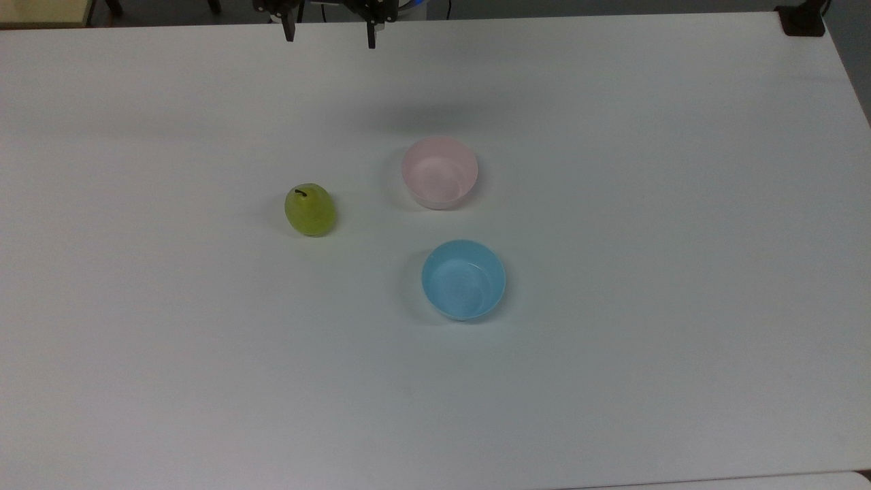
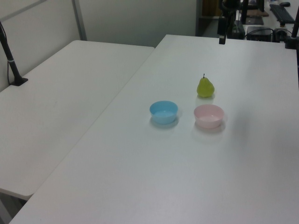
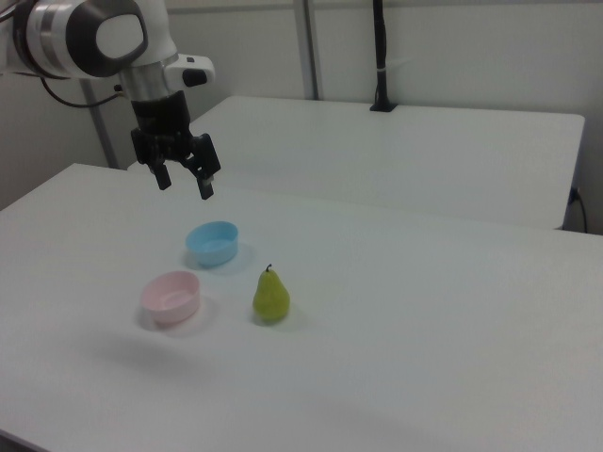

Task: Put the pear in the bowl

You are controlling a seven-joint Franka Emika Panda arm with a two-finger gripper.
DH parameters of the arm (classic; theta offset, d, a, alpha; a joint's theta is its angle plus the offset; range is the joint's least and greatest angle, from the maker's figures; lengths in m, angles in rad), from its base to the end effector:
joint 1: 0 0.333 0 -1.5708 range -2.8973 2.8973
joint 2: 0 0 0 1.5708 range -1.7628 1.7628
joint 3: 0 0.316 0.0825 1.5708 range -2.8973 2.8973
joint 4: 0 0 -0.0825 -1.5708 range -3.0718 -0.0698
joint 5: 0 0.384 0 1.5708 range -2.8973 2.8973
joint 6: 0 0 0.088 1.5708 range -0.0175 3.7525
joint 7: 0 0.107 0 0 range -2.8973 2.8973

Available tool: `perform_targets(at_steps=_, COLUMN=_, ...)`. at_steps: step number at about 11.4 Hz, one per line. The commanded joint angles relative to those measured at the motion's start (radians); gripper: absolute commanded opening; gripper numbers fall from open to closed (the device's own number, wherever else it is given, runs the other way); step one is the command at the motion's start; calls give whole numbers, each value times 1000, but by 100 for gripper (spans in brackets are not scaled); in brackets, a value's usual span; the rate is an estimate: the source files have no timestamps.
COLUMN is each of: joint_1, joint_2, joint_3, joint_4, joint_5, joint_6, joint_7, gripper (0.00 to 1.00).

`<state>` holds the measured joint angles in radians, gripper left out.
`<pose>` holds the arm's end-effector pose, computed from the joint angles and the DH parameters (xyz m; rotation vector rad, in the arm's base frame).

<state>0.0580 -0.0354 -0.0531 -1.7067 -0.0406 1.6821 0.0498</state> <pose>0.5508 -0.0017 0.5893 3.1027 -0.0630 0.0183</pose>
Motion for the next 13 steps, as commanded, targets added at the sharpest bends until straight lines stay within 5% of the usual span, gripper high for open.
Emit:
perform_targets(at_steps=1, joint_1=-26, joint_2=29, joint_3=-5, joint_4=21, joint_5=21, joint_6=-13, joint_7=-85, gripper=100)
perform_targets(at_steps=6, joint_1=-69, joint_2=190, joint_3=-5, joint_4=19, joint_5=10, joint_6=160, joint_7=-224, gripper=100)
perform_targets(at_steps=13, joint_1=-69, joint_2=400, joint_3=-7, joint_4=-8, joint_5=-39, joint_6=339, joint_7=-235, gripper=100)
